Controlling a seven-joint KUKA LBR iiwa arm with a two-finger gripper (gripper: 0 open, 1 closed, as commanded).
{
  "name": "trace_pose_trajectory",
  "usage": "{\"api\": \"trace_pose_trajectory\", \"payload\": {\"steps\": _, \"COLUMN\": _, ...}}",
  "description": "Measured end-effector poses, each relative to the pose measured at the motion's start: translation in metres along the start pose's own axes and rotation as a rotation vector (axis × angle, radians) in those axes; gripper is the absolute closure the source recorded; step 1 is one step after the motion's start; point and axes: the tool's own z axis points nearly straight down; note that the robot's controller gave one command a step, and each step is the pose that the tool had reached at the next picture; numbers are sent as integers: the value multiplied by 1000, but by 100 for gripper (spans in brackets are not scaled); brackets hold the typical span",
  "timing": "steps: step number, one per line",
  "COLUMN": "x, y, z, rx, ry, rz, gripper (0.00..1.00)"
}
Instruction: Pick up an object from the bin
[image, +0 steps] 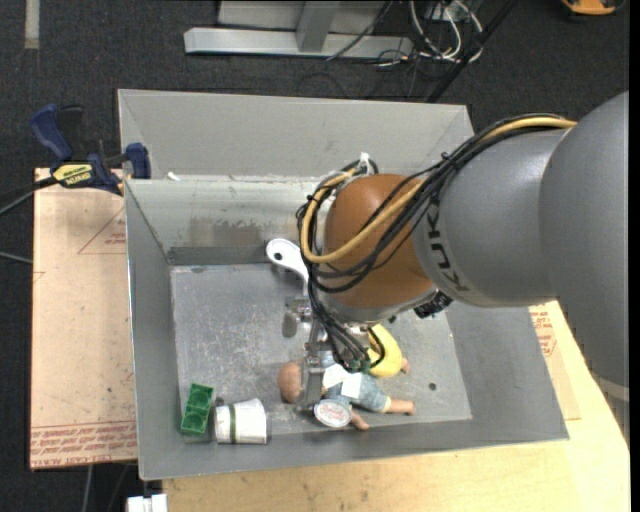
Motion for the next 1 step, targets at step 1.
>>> {"api": "trace_pose_trajectory", "payload": {"steps": 1, "x": -2, "y": 0, "z": -4, "rx": -1, "ry": -7, "rz": 2, "gripper": 0}}
